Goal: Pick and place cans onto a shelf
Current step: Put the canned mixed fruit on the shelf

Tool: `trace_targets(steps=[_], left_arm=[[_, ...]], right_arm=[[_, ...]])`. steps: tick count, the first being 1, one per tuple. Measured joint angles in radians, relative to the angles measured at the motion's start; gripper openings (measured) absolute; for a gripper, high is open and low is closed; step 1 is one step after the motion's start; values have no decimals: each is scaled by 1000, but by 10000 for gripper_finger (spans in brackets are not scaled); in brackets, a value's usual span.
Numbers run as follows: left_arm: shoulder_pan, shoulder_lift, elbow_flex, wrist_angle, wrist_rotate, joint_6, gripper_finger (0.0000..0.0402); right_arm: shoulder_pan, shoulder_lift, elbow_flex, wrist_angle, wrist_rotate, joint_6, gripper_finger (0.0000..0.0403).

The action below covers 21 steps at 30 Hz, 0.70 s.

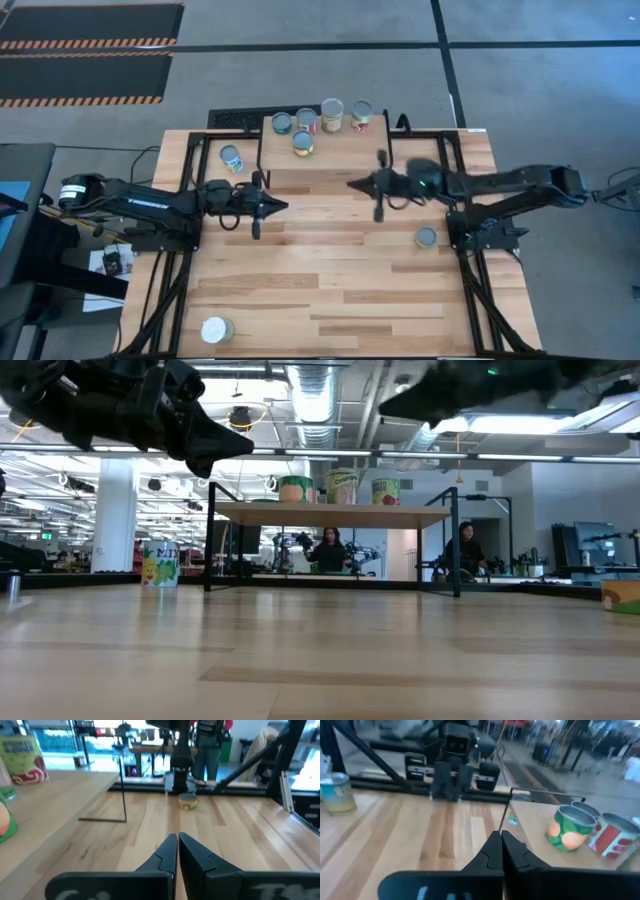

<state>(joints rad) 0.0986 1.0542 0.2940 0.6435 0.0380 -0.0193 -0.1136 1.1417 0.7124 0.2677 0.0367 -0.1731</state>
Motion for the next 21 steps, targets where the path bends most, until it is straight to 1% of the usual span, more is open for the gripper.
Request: trace_targets(steps=[3,5,7,10,12,15,18,21], left_arm=[[-1,-42,68,-173,-1,1,6],[-10,-76,124,-345,-42,3,6],[-25,-105,190,-526,-108,6,6],[-44,-150,301,-798,-242,-5,6],[-44,-170,375,-979,-315,-41,6],[-11,-189,458,-1209,-375,-68,5],[84,-185,483,-1352,-361,-68,1],[200,-177,483,-1419,-282,-33,0]], right_arm=[[67,-77,-148,145,38,7,2],[97,-112,-238,236,42,9,3],[108,-141,-319,316,43,9,3],[113,-189,-403,400,45,8,3],[113,-230,-443,418,41,8,3],[113,-285,-477,409,45,-4,3],[114,-344,-486,395,42,-9,3],[118,-377,-487,374,37,-20,3]])
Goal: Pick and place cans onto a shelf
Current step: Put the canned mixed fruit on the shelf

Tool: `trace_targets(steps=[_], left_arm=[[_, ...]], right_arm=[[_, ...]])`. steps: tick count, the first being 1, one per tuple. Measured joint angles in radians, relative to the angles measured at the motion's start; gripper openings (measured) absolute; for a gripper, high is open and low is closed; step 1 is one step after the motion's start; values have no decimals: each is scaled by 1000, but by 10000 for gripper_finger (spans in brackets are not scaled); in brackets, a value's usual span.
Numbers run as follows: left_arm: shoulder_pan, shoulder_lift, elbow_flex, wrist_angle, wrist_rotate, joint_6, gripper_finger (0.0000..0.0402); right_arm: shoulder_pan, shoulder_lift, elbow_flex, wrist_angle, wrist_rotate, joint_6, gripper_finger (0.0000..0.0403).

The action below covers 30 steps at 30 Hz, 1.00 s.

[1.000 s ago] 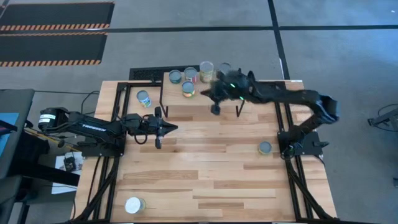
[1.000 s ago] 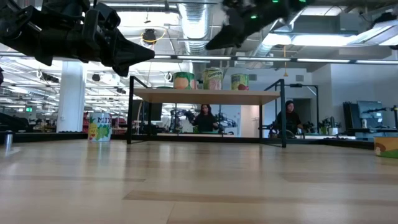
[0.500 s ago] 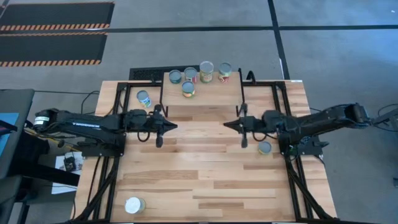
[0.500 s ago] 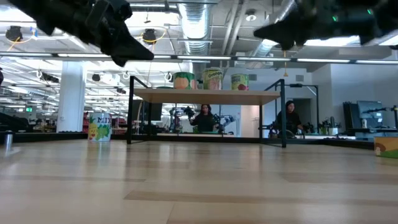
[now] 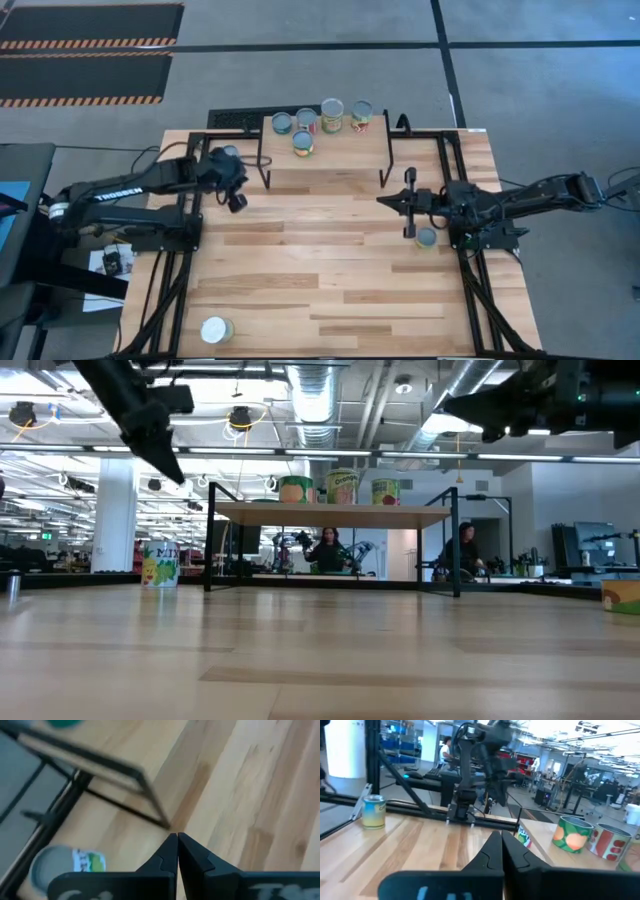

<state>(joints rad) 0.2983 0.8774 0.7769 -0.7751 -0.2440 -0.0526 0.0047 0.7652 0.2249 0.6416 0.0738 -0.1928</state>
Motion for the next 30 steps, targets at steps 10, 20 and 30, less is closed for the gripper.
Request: trace_targets(steps=[10,20,30], left_arm=[[374,75,0,-61,181,320,0],[527,162,-58,44,120,497,29],[548,274,-134,237,37,584,124]], right_arm=[[18,-13,0,-32,1,-18,3],[18,-14,0,-31,2,-26,3],[18,-13,0,-32,2,-33,3]])
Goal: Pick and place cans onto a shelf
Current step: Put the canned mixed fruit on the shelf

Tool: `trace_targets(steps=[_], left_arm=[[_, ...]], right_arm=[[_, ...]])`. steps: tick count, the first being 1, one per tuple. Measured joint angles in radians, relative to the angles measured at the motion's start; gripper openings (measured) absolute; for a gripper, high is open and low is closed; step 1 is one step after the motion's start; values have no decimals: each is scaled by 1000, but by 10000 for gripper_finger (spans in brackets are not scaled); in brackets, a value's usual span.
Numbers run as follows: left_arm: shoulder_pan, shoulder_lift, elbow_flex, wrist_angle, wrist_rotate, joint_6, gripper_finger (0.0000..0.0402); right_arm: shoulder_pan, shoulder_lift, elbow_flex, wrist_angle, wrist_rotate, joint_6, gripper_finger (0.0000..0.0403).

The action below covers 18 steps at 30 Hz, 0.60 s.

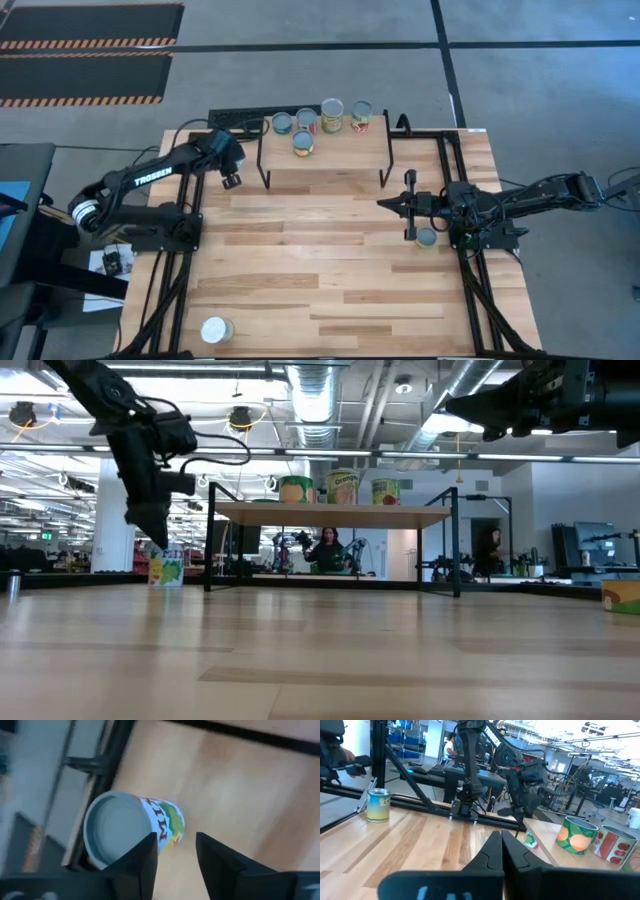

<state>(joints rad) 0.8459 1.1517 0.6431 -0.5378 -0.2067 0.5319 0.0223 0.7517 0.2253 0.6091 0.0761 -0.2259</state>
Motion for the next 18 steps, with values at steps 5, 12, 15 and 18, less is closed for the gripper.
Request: trace_targets(steps=[5,12,15,18], left_arm=[[0,23,-10,70,-38,7,129],[-1,12,-11,87,-54,6,119],[9,13,-11,122,-68,9,120],[29,30,-11,143,-65,12,121]], right_arm=[[4,1,0,-3,1,-8,3],[4,1,0,-3,1,-11,3],[4,1,0,-3,1,-11,3],[4,1,0,-3,0,-11,3]])
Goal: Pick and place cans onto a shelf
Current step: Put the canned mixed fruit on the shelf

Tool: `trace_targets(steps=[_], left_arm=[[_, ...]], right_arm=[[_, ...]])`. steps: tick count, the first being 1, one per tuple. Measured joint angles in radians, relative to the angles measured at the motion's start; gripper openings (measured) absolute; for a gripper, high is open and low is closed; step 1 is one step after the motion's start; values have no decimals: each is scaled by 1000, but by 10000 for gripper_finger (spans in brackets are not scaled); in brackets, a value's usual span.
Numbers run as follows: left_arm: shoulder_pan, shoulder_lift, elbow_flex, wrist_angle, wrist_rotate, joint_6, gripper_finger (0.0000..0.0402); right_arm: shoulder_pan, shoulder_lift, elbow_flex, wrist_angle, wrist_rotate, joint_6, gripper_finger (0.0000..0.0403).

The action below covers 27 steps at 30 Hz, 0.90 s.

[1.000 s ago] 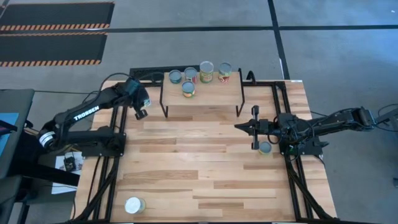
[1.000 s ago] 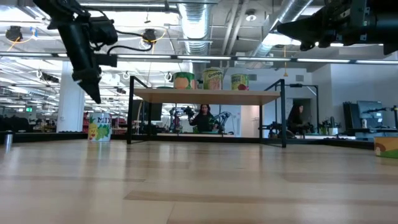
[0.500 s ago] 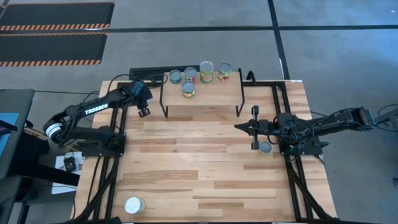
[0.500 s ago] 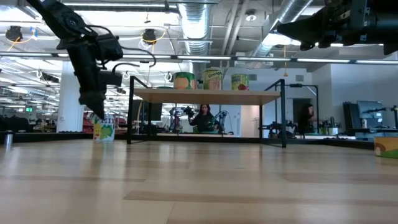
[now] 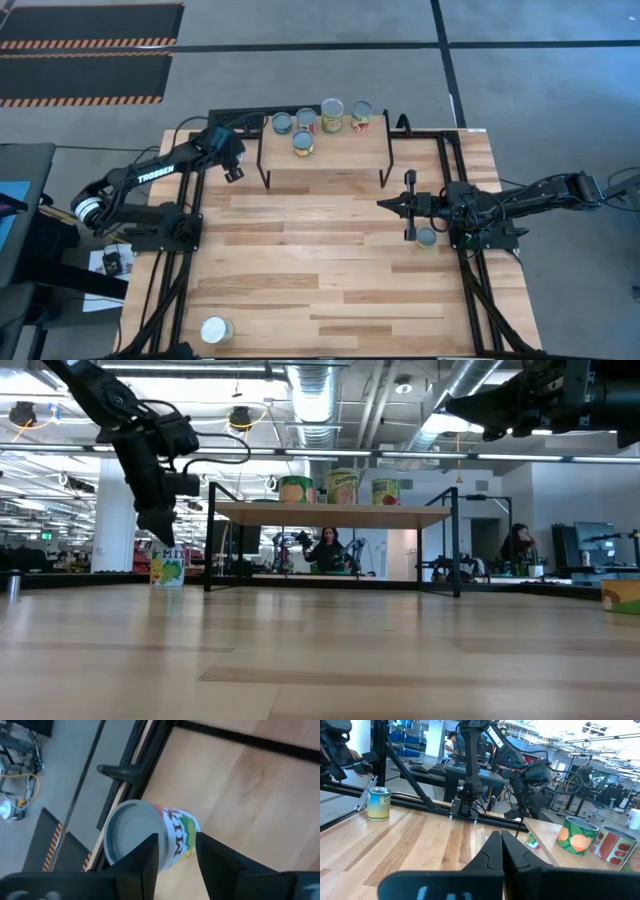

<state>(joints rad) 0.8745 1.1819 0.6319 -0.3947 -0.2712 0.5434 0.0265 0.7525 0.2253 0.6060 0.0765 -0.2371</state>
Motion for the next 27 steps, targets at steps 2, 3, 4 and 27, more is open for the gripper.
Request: trace_targets(steps=[2,3,4,27], left_arm=[[18,23,0,4,-4,10,122],[24,40,0,7,-3,11,122],[28,56,0,5,-3,13,122],[-12,-21,70,-300,90,31,1]], right_arm=[[0,0,0,0,0,0,4],[0,0,0,0,0,0,4],[0,0,0,0,0,0,4],[0,0,1,0,-2,0,4]])
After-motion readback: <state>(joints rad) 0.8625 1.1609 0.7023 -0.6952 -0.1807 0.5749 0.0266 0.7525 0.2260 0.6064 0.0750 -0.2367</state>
